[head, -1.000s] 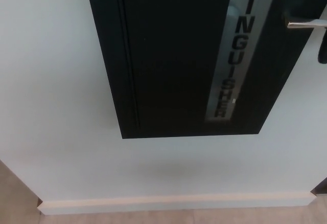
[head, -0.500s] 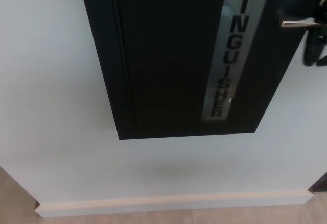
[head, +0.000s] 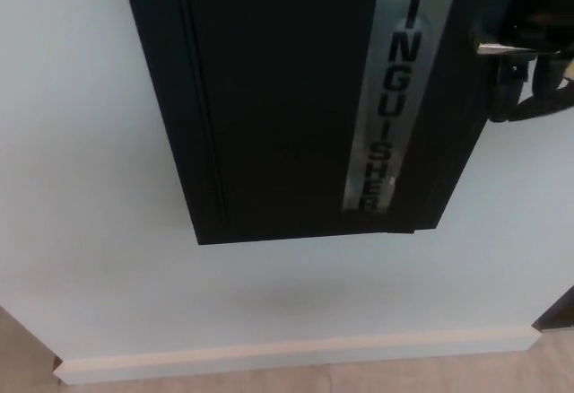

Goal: The robot walks towards the fire extinguisher and use its right hand to push the door to the left and open it

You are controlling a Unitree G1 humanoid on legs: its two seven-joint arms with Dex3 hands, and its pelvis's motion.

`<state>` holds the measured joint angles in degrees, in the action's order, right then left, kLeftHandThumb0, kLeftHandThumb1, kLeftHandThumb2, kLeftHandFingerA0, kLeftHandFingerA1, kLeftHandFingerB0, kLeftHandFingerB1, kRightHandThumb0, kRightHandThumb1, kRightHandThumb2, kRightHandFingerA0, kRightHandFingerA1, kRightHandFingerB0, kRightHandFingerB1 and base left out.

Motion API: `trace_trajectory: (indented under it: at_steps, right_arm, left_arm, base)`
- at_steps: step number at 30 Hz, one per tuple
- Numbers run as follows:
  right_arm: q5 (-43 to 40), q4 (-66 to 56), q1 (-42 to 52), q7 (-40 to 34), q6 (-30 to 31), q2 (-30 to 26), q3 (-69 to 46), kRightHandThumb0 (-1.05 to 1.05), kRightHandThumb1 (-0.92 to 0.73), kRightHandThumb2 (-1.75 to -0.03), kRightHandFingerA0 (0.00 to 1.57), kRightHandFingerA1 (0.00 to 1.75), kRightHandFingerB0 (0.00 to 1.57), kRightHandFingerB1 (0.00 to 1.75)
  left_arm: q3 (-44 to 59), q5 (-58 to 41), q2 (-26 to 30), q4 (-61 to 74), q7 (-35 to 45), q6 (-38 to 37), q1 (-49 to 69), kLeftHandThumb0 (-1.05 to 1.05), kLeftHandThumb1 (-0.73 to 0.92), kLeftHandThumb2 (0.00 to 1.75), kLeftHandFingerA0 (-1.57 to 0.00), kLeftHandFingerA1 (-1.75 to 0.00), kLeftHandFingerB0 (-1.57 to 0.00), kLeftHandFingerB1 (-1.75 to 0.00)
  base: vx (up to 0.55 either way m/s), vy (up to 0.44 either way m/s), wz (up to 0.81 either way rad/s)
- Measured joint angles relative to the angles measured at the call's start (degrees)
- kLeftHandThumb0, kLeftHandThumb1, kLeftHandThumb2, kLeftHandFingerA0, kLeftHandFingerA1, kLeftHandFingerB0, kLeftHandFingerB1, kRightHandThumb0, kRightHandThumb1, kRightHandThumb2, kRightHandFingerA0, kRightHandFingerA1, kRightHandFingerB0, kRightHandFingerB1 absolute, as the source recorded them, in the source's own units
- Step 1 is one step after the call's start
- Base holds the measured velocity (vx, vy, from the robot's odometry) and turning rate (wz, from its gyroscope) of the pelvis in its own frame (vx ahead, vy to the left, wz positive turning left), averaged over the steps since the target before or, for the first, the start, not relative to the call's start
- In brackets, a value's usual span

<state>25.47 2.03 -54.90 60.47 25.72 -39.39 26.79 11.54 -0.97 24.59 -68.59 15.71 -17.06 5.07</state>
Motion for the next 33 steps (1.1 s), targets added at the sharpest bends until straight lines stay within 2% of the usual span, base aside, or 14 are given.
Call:
trace_trajectory:
  at_steps: [6, 8, 9, 10, 11, 16, 17, 22, 23, 27, 28, 31, 32, 33]
  right_arm:
    - [1.65, -6.79, 0.93, 1.89, 2.65, 0.39, 0.46, -0.76, -0.41, -0.87, 0.63, 0.77, 0.48, 0.57]
    - [1.86, -8.64, 1.53, 2.18, 3.04, 0.43, 0.47, -0.75, -0.54, -0.57, 0.65, 0.77, 0.53, 0.48]
    - [1.96, -9.46, 1.78, 2.38, 3.16, 0.5, 0.47, -0.76, -0.43, -0.88, 0.64, 0.75, 0.46, 0.57]
    - [2.08, -10.28, 2.05, 2.64, 3.4, 0.59, 0.47, -0.76, -0.43, -0.88, 0.64, 0.75, 0.46, 0.57]
    - [2.08, -10.28, 2.05, 2.64, 3.4, 0.59, 0.47, -0.77, -0.58, -0.58, 0.6, 0.69, 0.52, 0.46]
    - [2.36, -13.63, 2.97, 3.49, 3.95, 0.88, 0.44, -0.77, -0.58, -0.58, 0.6, 0.69, 0.52, 0.46]
    - [2.32, -14.02, 2.97, 3.52, 3.9, 1.11, 0.43, -0.7, -0.54, -0.56, 0.66, 0.72, 0.51, 0.46]
    - [1.24, -19.56, 6.15, 3.89, 3.88, 1.88, -0.29, -0.73, -0.59, -0.58, 0.57, 0.65, 0.5, 0.47]
    - [1.14, -19.9, 6.51, 3.94, 3.91, 1.88, -0.35, -0.75, -0.46, -0.91, 0.54, 0.68, 0.44, 0.55]
    - [0.68, -27.01, 8.45, 4.59, 4.36, 1.78, -0.76, -0.75, -0.46, -0.91, 0.54, 0.68, 0.44, 0.55]
    - [0.48, -30.17, 9.24, 4.87, 4.77, 1.79, -0.84, -0.75, -0.62, -0.6, 0.64, 0.73, 0.49, 0.44]
    - [0.27, -33.65, 10.08, 5.13, 5.51, 1.82, -0.84, -0.74, -0.6, -0.58, 0.65, 0.61, 0.5, 0.42]
    - [0.16, -35.96, 10.51, 5.27, 6.08, 2.12, -0.68, -0.75, -0.48, -0.91, 0.58, 0.67, 0.41, 0.53]
    - [0.15, -37.79, 10.77, 5.27, 6.6, 2.67, -0.44, -0.75, -0.48, -0.91, 0.58, 0.67, 0.41, 0.53]
  left_arm:
    - [-0.55, 0.26, 0.01, -0.13, -0.22, -0.04, -0.44, -0.61, 0.5, 0.56, -0.48, -0.6, -0.36, -0.37]
    - [-0.66, 0.28, 0.01, -0.07, -0.45, -0.04, -0.31, -0.59, 0.5, 0.56, -0.48, -0.6, -0.35, -0.37]
    - [-0.69, 0.29, 0.01, -0.01, -0.56, -0.04, -0.23, -0.59, 0.49, 0.55, -0.47, -0.61, -0.33, -0.38]
    - [-0.72, 0.29, 0.01, 0.19, -0.65, -0.04, -0.1, -0.59, 0.49, 0.55, -0.47, -0.61, -0.33, -0.38]
    - [-0.72, 0.29, 0.01, 0.19, -0.65, -0.04, -0.1, -0.55, 0.5, 0.55, -0.48, -0.61, -0.34, -0.38]
    - [0.26, -0.05, 0.0, -0.62, -0.47, -0.04, 0.2, -0.55, 0.5, 0.55, -0.48, -0.61, -0.34, -0.38]
    - [0.33, -0.07, 0.0, -0.7, -0.46, -0.04, 0.19, -0.57, 0.39, 0.78, -0.43, -0.67, -0.24, -0.49]
    - [0.98, -0.36, 0.01, -1.64, 0.11, -0.05, 0.35, -0.56, 0.5, 0.55, -0.46, -0.63, -0.31, -0.4]
    - [1.02, -0.36, 0.0, -1.79, 0.17, -0.05, 0.48, -0.54, 0.5, 0.55, -0.47, -0.63, -0.32, -0.4]
    - [1.17, -0.39, -0.01, -2.23, 0.33, -0.05, 0.11, -0.54, 0.5, 0.55, -0.47, -0.63, -0.32, -0.4]
    - [1.16, -0.38, -0.08, -2.12, 0.33, -0.05, -0.25, -0.58, 0.51, 0.55, -0.48, -0.6, -0.33, -0.38]
    - [0.84, -0.29, -0.12, -2.0, 0.21, -0.05, -0.54, -0.59, 0.5, 0.55, -0.47, -0.59, -0.33, -0.39]
    - [0.6, -0.19, -0.15, -1.98, 0.1, -0.05, -0.69, -0.6, 0.5, 0.55, -0.47, -0.59, -0.33, -0.38]
    - [0.45, -0.14, -0.16, -1.99, 0.07, -0.05, -0.81, -0.6, 0.5, 0.55, -0.47, -0.59, -0.33, -0.38]
  base:
    - [0.0, 0.0, 0.0]
    - [0.0, 0.0, 0.0]
    - [0.0, 0.0, 0.0]
    - [0.0, 0.0, 0.0]
    - [0.0, 0.0, 0.0]
    - [0.0, 0.0, 0.0]
    - [0.0, 0.0, 0.08]
    - [0.0, 0.0, 0.12]
    - [0.0, 0.0, 0.08]
    - [0.0, 0.0, 0.02]
    - [0.0, 0.0, 0.0]
    - [0.0, 0.0, 0.0]
    - [0.0, 0.0, 0.0]
    - [0.0, 0.0, 0.0]
